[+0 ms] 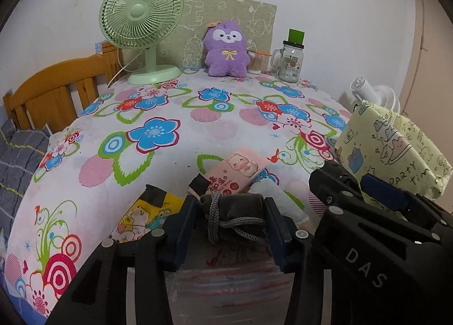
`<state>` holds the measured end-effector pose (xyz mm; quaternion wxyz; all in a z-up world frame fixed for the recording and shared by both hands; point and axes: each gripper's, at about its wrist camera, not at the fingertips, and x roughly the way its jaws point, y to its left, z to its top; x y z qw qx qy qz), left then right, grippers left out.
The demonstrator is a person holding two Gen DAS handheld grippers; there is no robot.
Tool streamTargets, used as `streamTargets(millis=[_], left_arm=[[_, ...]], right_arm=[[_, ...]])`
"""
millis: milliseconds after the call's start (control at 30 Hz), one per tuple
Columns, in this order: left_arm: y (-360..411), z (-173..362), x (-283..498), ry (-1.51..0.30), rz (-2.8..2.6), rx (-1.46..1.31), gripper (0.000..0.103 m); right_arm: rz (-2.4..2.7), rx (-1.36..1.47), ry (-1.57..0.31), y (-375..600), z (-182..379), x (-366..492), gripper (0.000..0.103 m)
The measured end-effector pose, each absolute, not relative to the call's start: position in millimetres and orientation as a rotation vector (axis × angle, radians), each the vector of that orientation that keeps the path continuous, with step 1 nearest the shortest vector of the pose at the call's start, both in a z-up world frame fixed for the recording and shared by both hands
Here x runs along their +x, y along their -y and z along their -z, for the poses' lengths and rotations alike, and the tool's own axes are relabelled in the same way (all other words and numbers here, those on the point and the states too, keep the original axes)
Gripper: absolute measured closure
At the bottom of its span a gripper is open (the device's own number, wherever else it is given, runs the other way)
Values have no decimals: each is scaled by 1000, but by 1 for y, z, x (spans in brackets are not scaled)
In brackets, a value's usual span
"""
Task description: Organize soft objects
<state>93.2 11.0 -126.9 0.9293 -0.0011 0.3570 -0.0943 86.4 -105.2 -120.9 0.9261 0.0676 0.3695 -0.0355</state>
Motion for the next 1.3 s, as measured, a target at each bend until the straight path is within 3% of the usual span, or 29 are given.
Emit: streamTargets(millis=[267,367,467,600,1300], left_arm=[[-4,130,95,-737,168,45,54],[-1,130,95,-739,164,60,54],[-1,131,94,-741,161,70,55],[-1,130,93,-741,162,65,56],[-12,89,73,-662,170,7,61]], right_arm=[[136,143,-808,109,133,95,39],[139,153,-824,109,134,96,50],[138,148,-833,108,135,96,80],[113,145,-837,106,134,95,88],[48,135,-741,97,87,78,91]])
